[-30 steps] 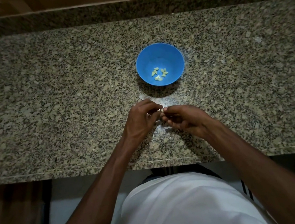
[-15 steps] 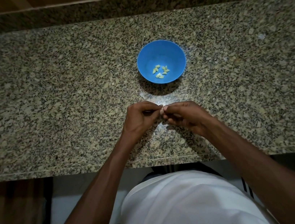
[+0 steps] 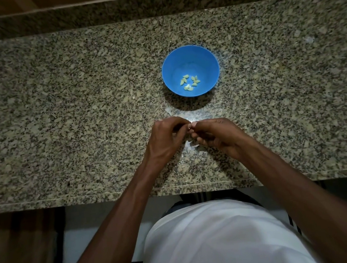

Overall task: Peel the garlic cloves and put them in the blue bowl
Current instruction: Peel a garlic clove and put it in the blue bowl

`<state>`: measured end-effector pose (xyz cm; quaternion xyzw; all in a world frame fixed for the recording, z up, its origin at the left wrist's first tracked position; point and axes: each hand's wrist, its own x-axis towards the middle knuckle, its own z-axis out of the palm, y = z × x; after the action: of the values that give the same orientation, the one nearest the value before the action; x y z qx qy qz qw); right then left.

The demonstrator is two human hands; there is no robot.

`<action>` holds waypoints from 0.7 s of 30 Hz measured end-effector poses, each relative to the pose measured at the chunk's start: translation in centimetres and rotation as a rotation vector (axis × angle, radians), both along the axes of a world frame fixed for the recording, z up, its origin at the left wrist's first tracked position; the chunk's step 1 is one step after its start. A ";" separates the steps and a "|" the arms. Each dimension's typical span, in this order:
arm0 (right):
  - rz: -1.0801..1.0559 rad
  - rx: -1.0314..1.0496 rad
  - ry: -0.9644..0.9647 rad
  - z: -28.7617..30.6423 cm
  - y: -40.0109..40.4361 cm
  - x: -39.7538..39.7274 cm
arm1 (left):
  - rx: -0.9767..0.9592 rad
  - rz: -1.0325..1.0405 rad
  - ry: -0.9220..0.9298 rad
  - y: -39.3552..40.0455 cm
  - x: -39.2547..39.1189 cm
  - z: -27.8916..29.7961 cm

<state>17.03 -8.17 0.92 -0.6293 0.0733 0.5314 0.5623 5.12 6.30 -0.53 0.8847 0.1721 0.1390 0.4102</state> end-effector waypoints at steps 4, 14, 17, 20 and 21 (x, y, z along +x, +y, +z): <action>-0.002 -0.002 0.000 0.1 0.1 -0.1 | 0.000 0.006 0.017 0.0 0.0 -0.1; -0.041 -0.013 -0.118 -0.2 0.4 -1.2 | 0.030 0.122 0.040 -1.6 0.4 -0.3; -0.027 -0.029 -0.170 -0.2 0.4 -1.4 | 0.048 0.159 0.045 -2.0 0.6 -0.5; 0.003 -0.027 -0.227 -0.2 0.5 -1.6 | 0.040 0.210 0.050 -2.4 0.6 -0.5; 0.013 -0.024 -0.239 -0.2 0.5 -1.6 | 0.031 0.225 0.048 -2.4 0.5 -0.5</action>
<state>15.44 -7.70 0.71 -0.6955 0.0079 0.4552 0.5559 5.65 3.93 -1.06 0.8691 0.2782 0.1655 0.3740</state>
